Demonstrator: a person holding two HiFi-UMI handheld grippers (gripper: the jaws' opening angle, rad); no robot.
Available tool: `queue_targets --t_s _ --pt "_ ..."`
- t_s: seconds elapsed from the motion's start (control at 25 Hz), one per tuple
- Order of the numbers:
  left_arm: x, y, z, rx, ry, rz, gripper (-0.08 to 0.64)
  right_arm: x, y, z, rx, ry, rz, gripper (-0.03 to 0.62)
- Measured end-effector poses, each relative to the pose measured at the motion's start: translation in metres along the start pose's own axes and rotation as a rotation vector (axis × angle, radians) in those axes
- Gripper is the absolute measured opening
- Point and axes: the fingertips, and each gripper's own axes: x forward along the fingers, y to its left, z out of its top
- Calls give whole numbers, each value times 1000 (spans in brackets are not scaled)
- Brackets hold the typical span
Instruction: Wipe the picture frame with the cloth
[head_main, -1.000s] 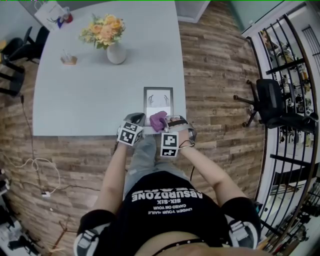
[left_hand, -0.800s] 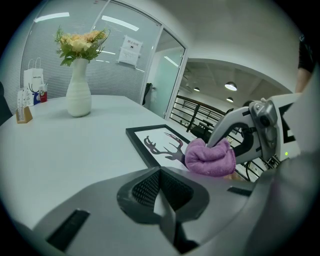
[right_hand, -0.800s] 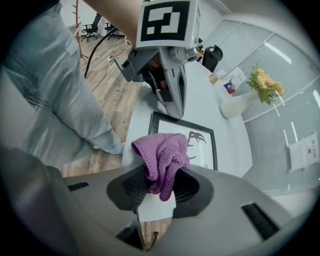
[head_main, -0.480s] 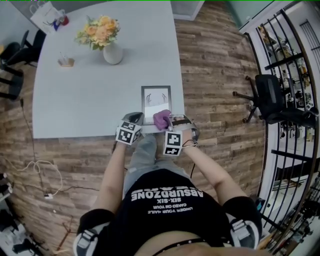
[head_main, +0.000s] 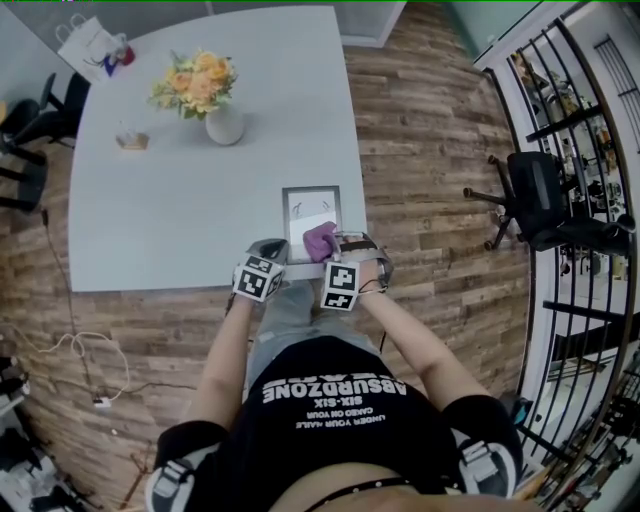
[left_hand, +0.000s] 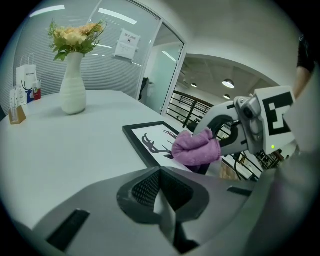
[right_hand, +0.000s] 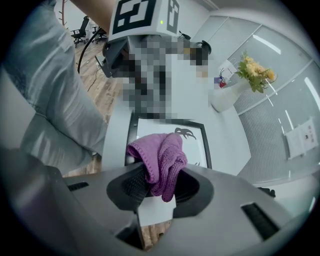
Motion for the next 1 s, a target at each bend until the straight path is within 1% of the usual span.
queue_targets --t_s 0.48,0.72,0.88,1.0 --pt "3 -3 -2 39 94 -101 6 22 -48 6 18 -22 -43 120" --pt "2 -4 1 16 126 -155 6 35 -76 7 69 -35 -100 120" --pt "1 -4 1 27 154 -179 6 41 -89 9 99 -39 -110 120" --pt "1 -5 2 25 158 -189 6 43 -95 11 102 -41 -106 120"
